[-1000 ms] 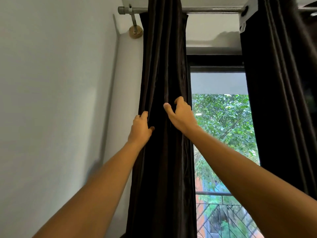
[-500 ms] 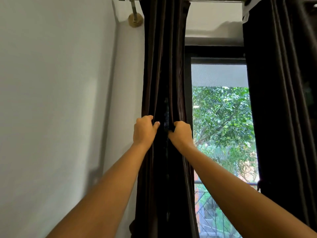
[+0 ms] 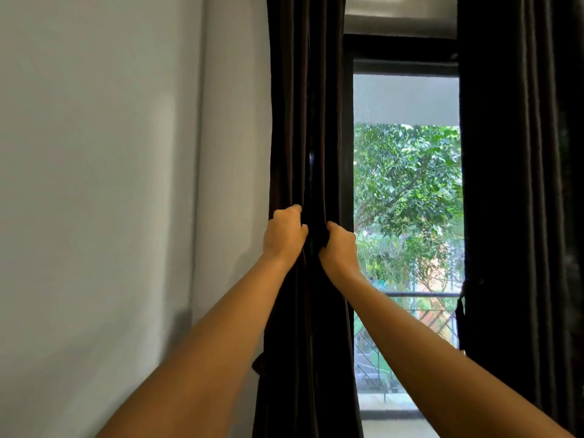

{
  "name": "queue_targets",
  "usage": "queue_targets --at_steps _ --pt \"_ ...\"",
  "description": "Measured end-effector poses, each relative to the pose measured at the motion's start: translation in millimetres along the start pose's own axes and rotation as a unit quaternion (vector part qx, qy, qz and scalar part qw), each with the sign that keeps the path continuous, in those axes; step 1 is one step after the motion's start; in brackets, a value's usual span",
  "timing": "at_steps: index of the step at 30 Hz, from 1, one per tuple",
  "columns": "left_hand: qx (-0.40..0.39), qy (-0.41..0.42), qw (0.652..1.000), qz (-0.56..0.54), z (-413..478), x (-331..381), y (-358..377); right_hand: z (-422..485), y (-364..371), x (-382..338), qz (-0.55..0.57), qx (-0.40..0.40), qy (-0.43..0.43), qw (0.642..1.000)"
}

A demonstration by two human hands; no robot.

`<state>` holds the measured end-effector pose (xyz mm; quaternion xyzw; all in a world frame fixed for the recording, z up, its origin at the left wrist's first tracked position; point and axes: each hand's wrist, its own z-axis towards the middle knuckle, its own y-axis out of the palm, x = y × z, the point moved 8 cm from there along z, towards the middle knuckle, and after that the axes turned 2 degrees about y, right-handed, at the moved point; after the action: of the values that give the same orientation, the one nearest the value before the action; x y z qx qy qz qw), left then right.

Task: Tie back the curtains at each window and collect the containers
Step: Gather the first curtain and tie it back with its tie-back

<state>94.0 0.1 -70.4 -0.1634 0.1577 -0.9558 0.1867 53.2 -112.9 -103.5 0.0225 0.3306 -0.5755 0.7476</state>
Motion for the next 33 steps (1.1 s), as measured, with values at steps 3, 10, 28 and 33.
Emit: queue_targets --at_steps 3,10,28,33 --pt "-0.030 -0.012 0.999 -0.014 -18.8 -8.2 17.9 -8.6 3.3 7.1 -0.052 -0.020 0.025 0.998" --pt "-0.031 -0.046 0.996 -0.066 -58.5 -23.0 34.6 -43.6 17.9 21.1 -0.067 -0.038 0.019 0.997" --pt "-0.074 -0.131 0.988 -0.037 -125.3 -49.2 46.6 -114.9 58.1 51.7 0.057 -0.126 0.066 0.988" --pt "-0.063 -0.170 0.983 -0.037 -167.9 -53.8 56.5 -140.2 67.7 74.6 0.032 -0.136 0.090 0.986"
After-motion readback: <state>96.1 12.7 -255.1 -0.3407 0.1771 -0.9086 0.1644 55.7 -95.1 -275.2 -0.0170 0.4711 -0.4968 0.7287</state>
